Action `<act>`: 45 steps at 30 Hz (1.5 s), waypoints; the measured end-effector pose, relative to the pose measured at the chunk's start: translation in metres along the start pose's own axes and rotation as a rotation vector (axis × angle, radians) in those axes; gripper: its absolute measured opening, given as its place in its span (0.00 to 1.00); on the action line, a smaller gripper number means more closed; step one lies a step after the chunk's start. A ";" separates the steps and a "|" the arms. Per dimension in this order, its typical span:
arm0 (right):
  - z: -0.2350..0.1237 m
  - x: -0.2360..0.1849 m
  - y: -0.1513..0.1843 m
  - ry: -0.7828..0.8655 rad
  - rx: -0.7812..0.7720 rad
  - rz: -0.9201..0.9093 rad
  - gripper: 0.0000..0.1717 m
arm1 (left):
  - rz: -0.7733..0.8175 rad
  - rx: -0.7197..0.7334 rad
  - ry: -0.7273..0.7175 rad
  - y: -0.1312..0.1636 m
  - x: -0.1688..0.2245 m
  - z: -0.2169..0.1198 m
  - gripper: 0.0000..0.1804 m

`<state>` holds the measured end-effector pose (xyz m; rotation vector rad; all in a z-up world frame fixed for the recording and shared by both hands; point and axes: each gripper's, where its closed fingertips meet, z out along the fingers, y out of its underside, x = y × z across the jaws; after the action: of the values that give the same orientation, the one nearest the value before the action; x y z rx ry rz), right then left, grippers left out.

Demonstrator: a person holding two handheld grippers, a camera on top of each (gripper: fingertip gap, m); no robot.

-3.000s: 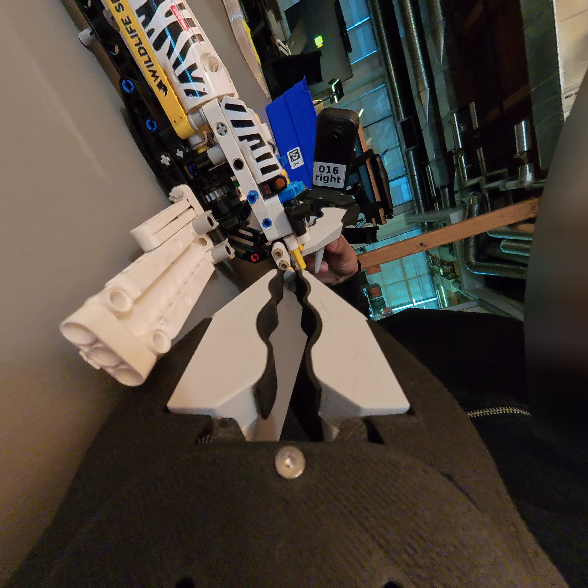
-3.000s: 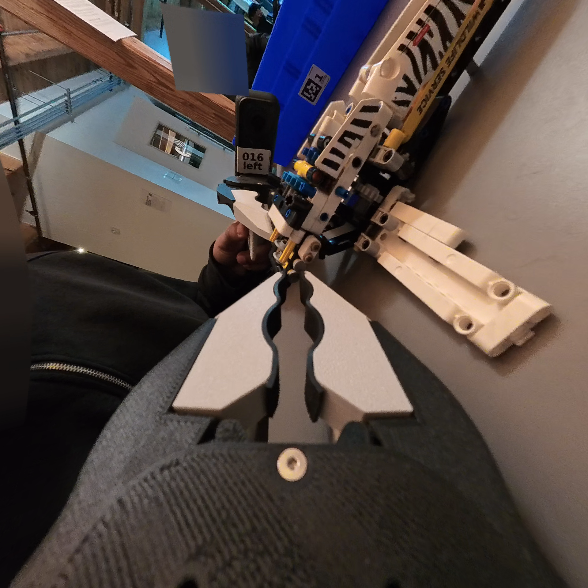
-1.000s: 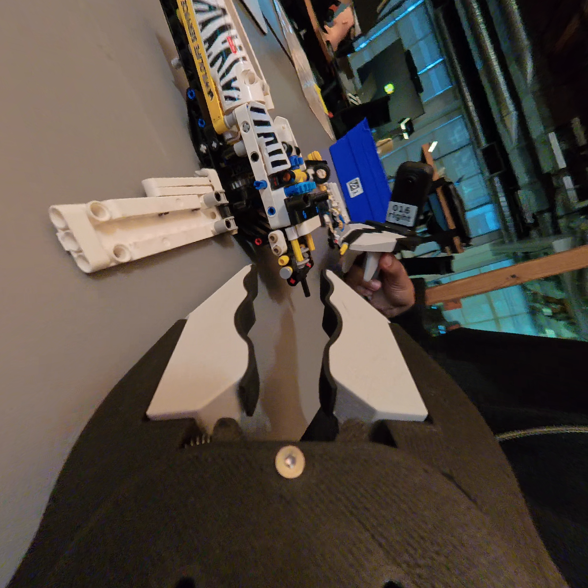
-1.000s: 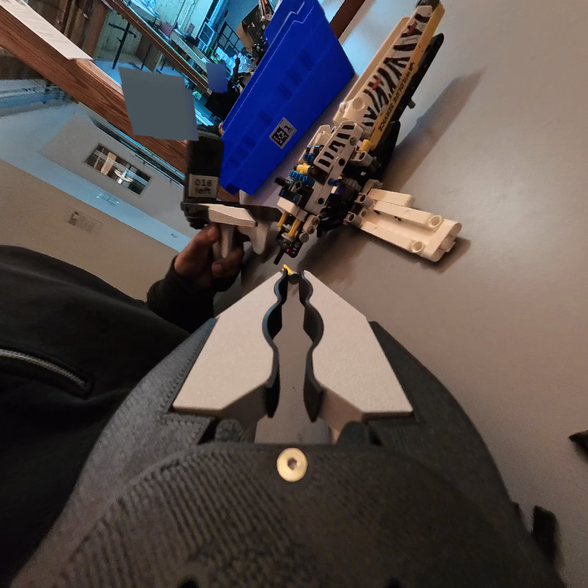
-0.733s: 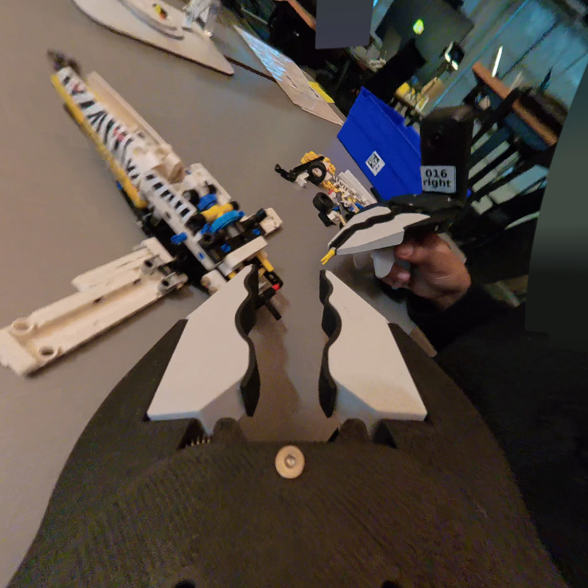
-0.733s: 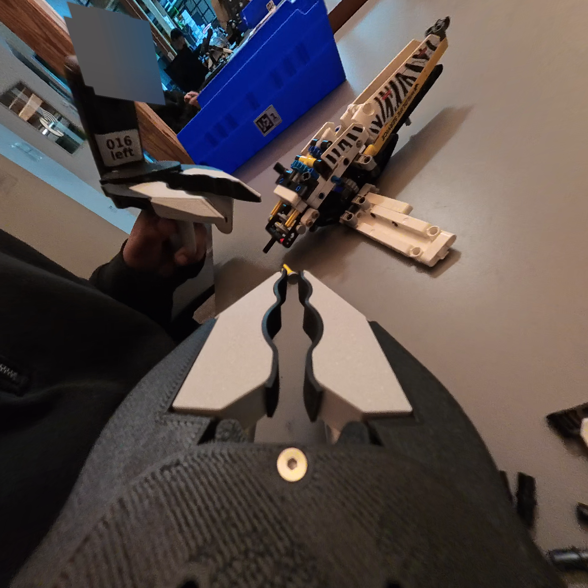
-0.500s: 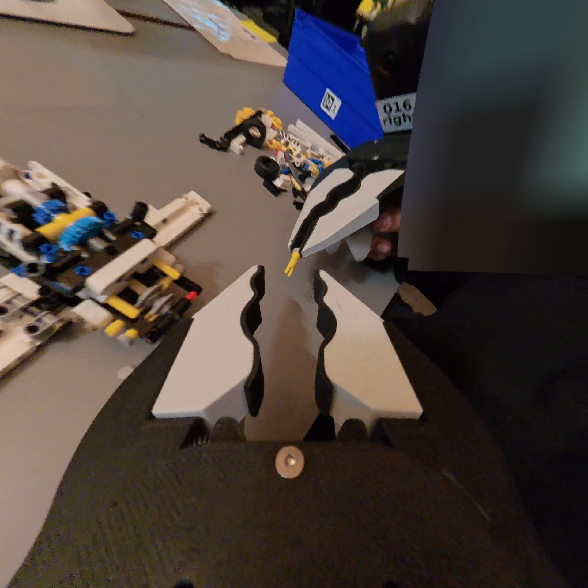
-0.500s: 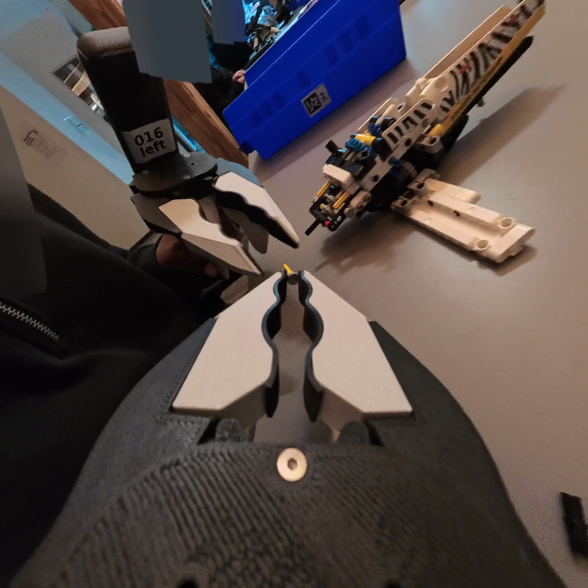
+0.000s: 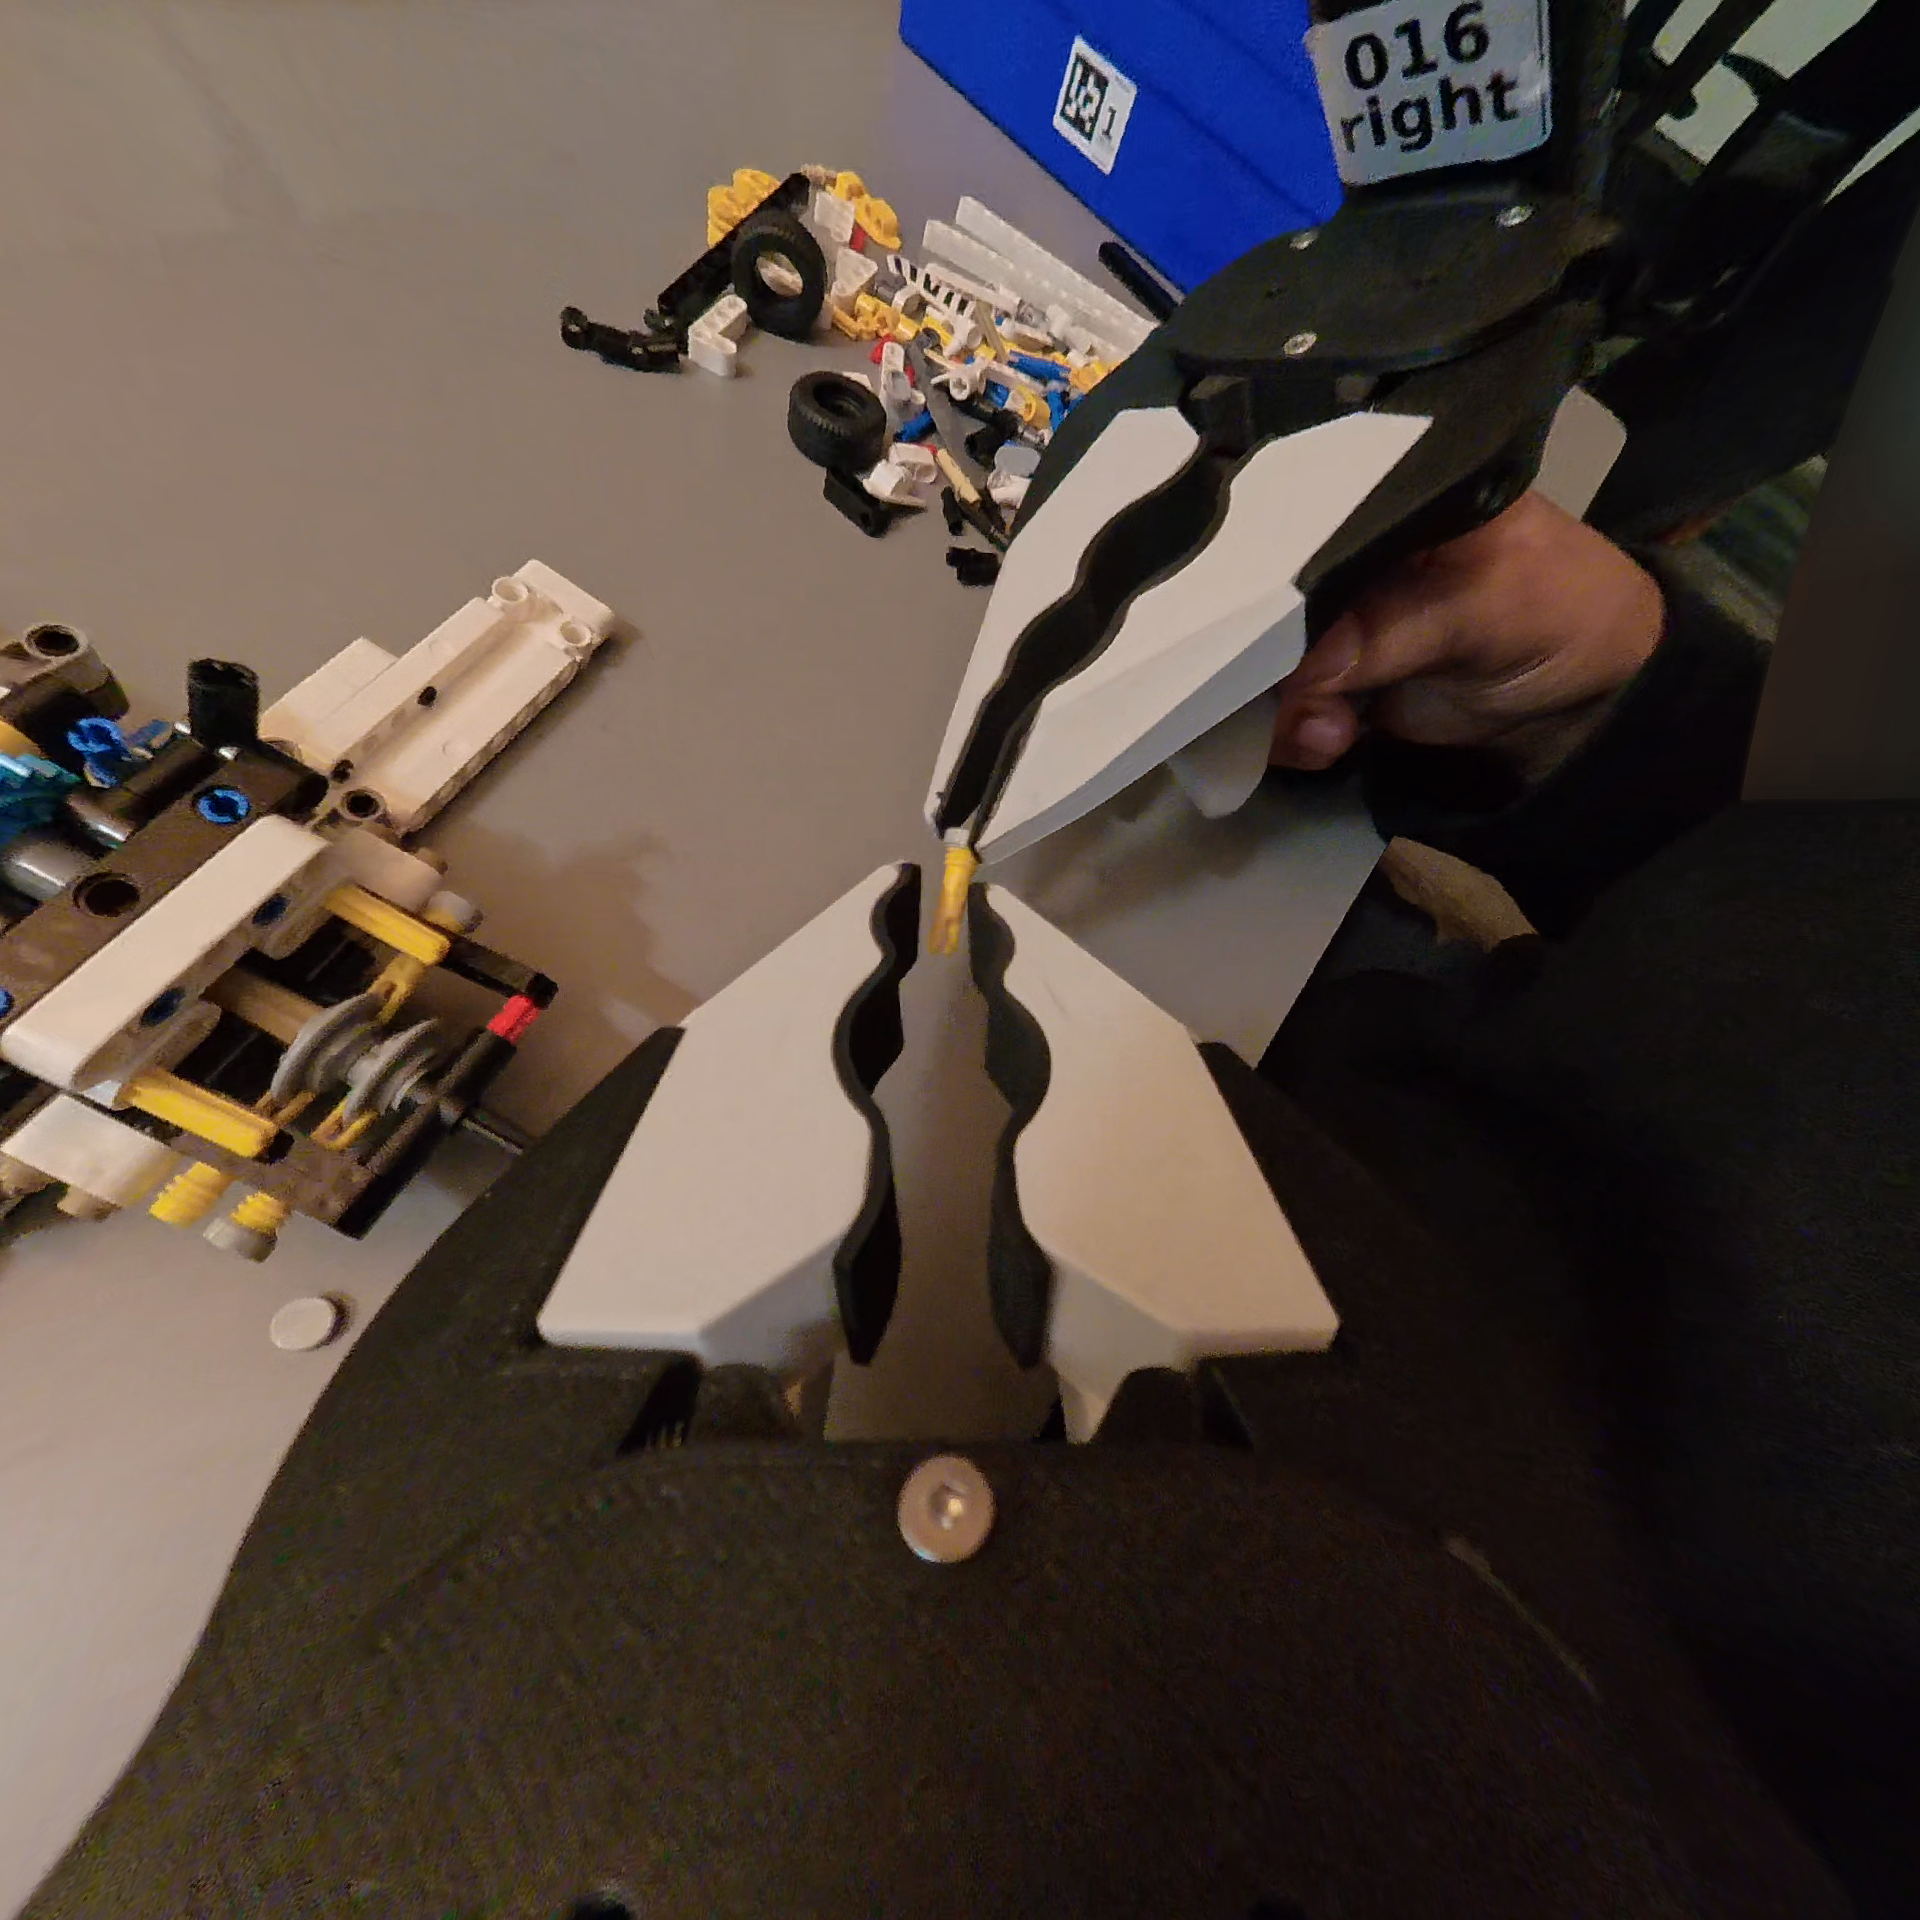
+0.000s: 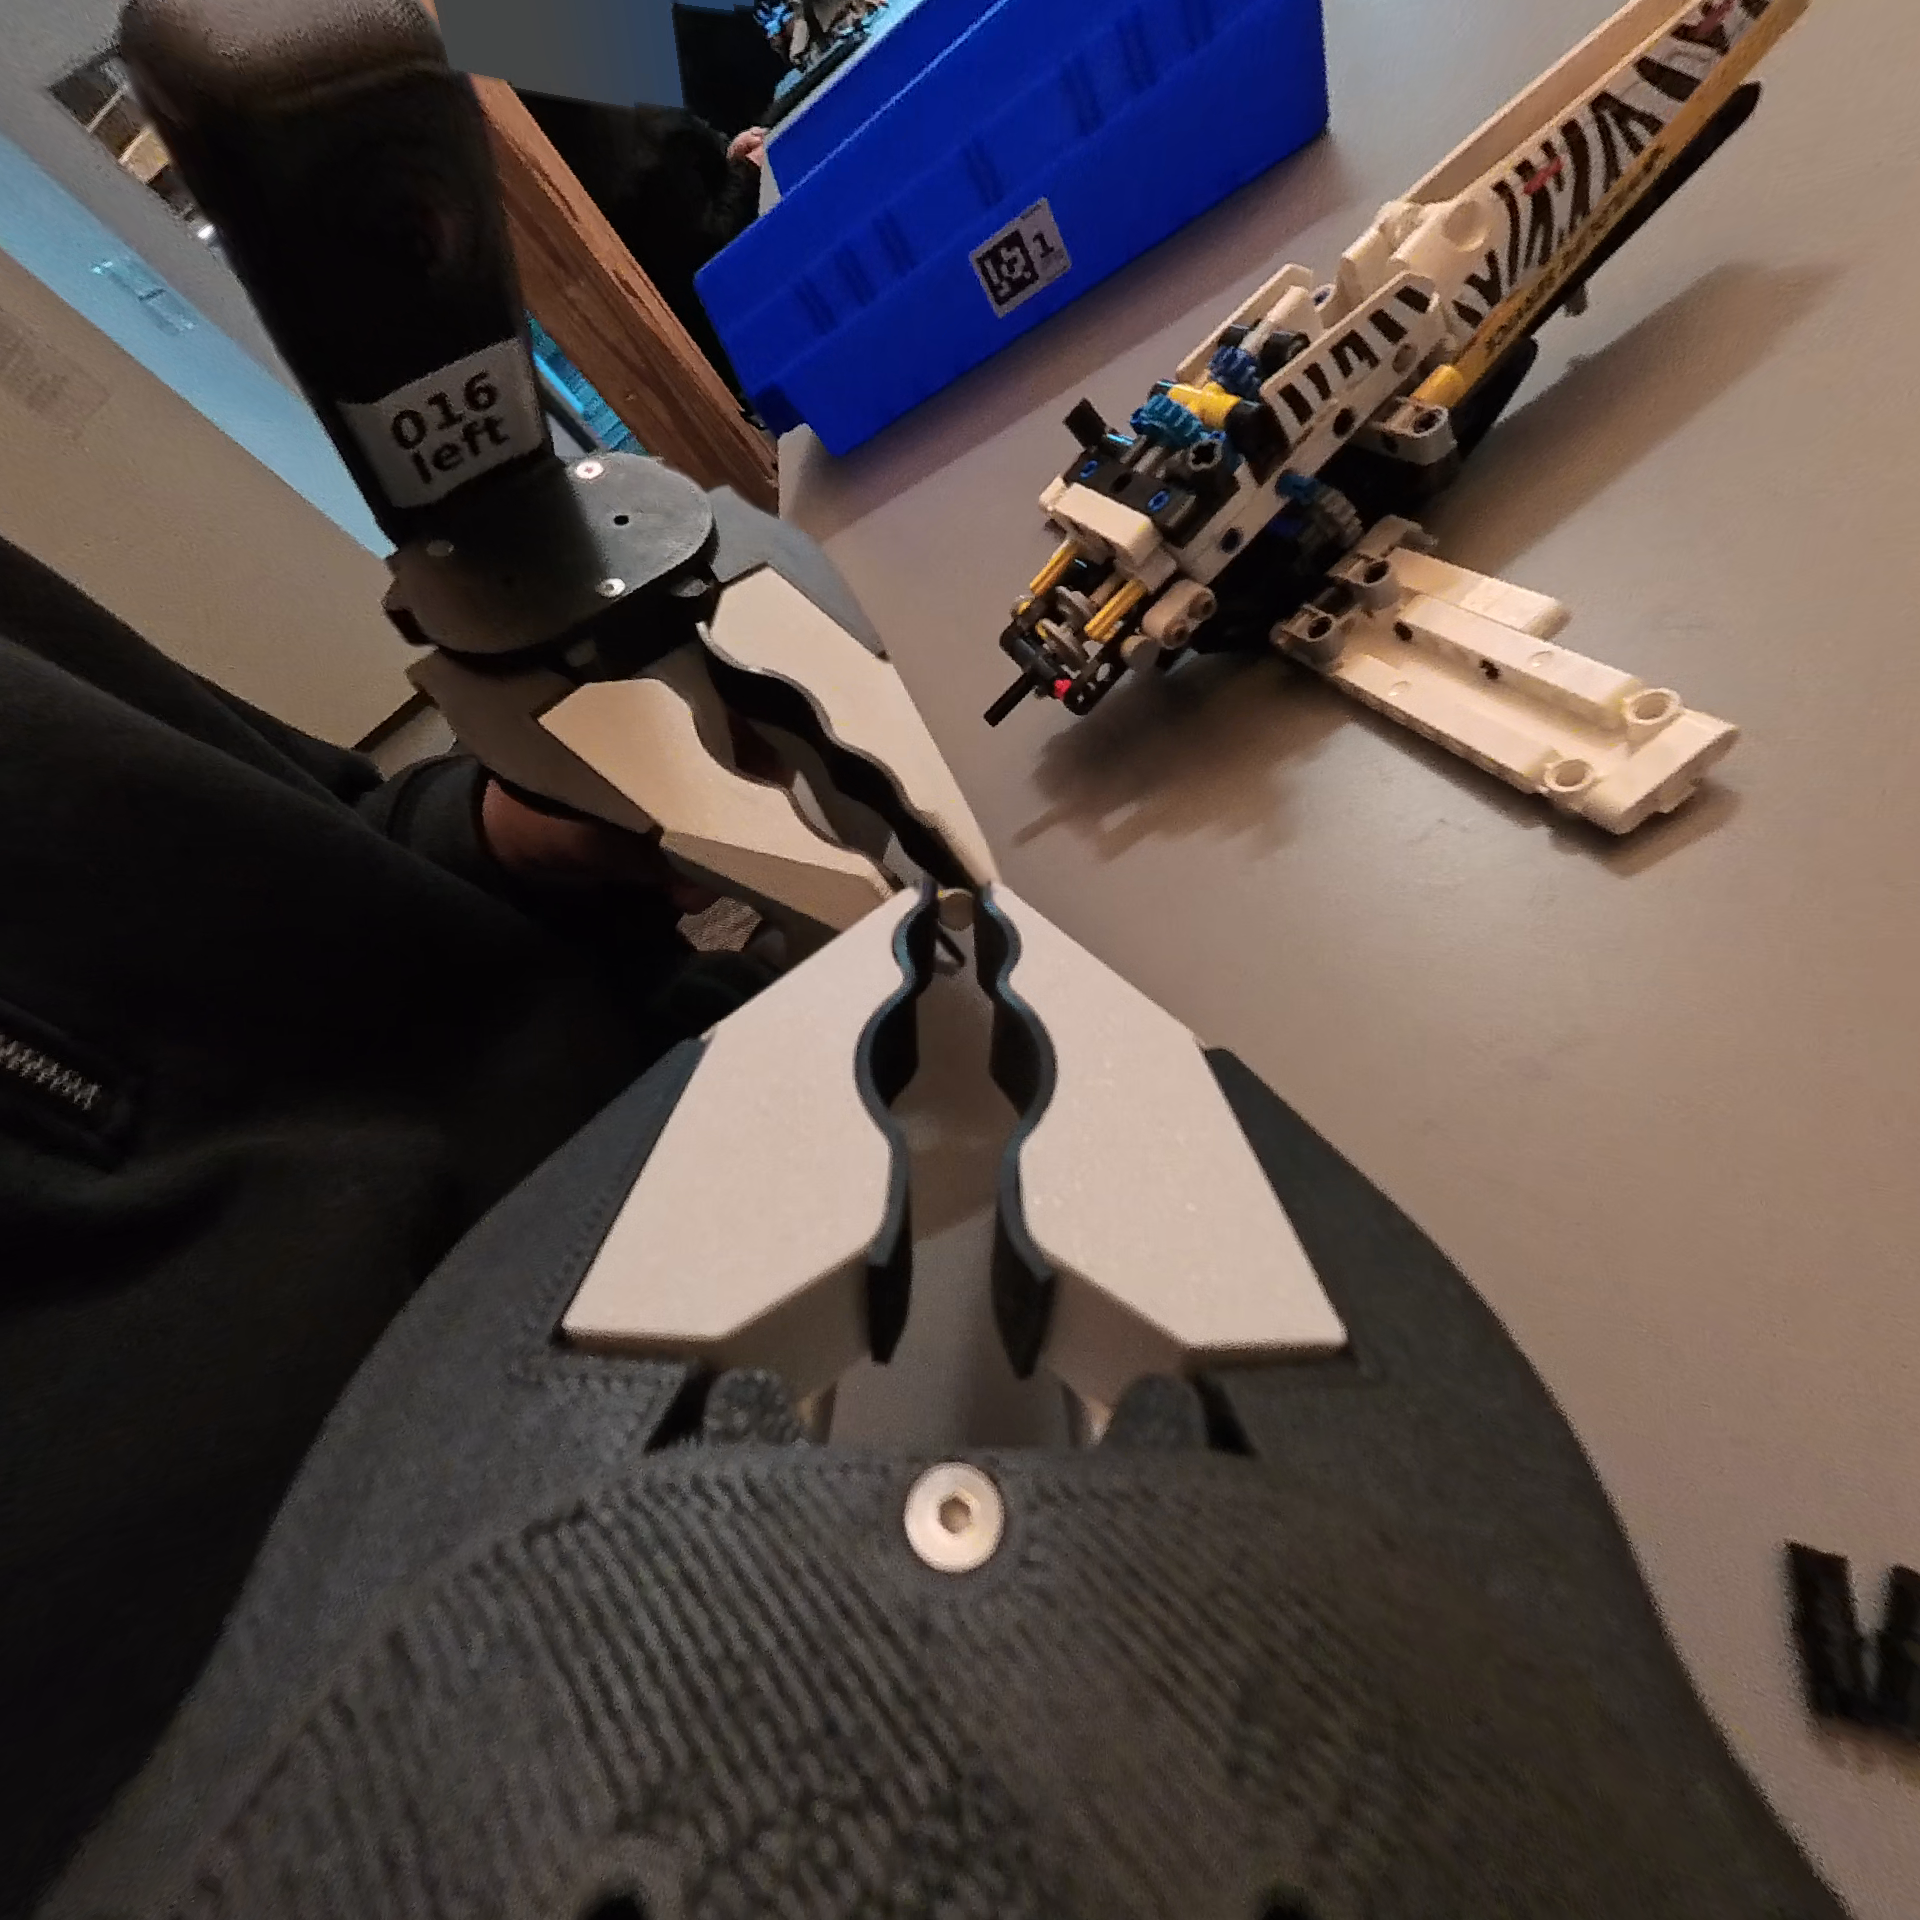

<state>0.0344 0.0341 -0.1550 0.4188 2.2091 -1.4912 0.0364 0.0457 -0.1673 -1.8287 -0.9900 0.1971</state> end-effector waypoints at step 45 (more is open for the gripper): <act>-0.140 0.071 -0.037 0.484 0.486 0.142 0.03 | -0.128 0.183 0.124 -0.031 0.008 0.008 0.01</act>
<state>-0.0700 0.1502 -0.1169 1.1730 2.0598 -2.0042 0.0200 0.0619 -0.1433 -1.5868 -0.9659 0.0916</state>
